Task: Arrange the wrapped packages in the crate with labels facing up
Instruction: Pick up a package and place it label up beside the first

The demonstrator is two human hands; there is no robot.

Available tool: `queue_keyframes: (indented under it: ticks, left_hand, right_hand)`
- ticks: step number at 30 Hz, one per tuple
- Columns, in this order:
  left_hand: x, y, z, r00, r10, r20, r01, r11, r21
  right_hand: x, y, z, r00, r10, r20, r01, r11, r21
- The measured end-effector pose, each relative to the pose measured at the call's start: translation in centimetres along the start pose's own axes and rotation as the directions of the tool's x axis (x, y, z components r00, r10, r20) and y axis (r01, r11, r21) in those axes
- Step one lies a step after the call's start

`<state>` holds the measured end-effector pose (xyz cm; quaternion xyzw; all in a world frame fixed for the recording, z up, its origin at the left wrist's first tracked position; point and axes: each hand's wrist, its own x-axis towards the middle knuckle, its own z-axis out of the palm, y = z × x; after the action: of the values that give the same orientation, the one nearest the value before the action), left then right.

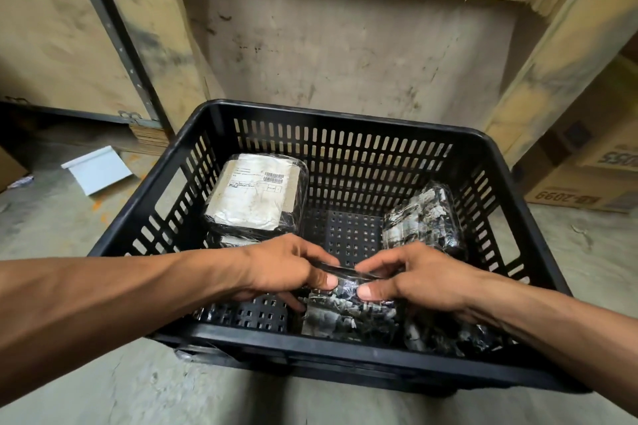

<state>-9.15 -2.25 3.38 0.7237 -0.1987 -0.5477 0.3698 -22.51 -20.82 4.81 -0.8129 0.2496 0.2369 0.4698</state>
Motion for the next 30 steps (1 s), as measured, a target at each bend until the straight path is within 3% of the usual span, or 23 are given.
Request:
queue_keyframes:
  ticks: [5,9,11,14,17,19,24,28,30]
  left_hand:
    - [-2.3,2.3,-0.9,0.984,0.168,-0.053,-0.171,0.984,-0.047]
    - [-3.7,3.8,-0.8,0.916,0.363,-0.171,-0.374,0.927,-0.037]
    - [-3.7,4.2,-0.7,0.851,0.451,-0.269,-0.469,0.883,-0.002]
    - [-3.2,4.4,-1.1,0.679,0.62,-0.393,-0.54,0.785,0.304]
    - [-2.8,4.6,-1.2,0.616,0.69,-0.381,-0.588,0.724,0.361]
    - [-2.7,4.6,-1.3,0.613,0.706,-0.356,-0.594,0.708,0.382]
    - [-2.8,4.2,-1.3,0.661,0.649,-0.377,-0.597,0.759,0.261]
    - [-2.2,4.2,-0.7,0.756,0.478,-0.447,-0.461,0.874,0.155]
    - [-2.1,4.4,-0.9,0.794,0.437,-0.422,-0.494,0.869,-0.03]
  right_hand:
    - [-2.4,-1.9,-2.8,0.985,-0.126,-0.121,0.131,0.991,0.034]
    - [-3.5,-3.4,-5.0,0.945,-0.182,-0.273,0.231,0.96,0.159]
    - [-3.7,-3.5,-5.5,0.934,-0.15,-0.325,0.253,0.918,0.304]
    - [-3.6,-3.9,-5.3,0.945,-0.112,-0.307,0.254,0.844,0.472]
    - [-3.2,-4.3,-4.9,0.958,-0.07,-0.278,0.241,0.722,0.648]
    - [-3.0,-4.5,-4.6,0.955,-0.04,-0.293,0.25,0.638,0.728]
    - [-2.5,-3.4,-2.6,0.916,-0.029,-0.4,0.343,0.572,0.745]
    - [-2.2,-2.4,-1.7,0.808,-0.118,-0.577,0.496,0.666,0.558]
    - [-2.5,-2.2,-1.5,0.758,-0.207,-0.618,0.553,0.706,0.443]
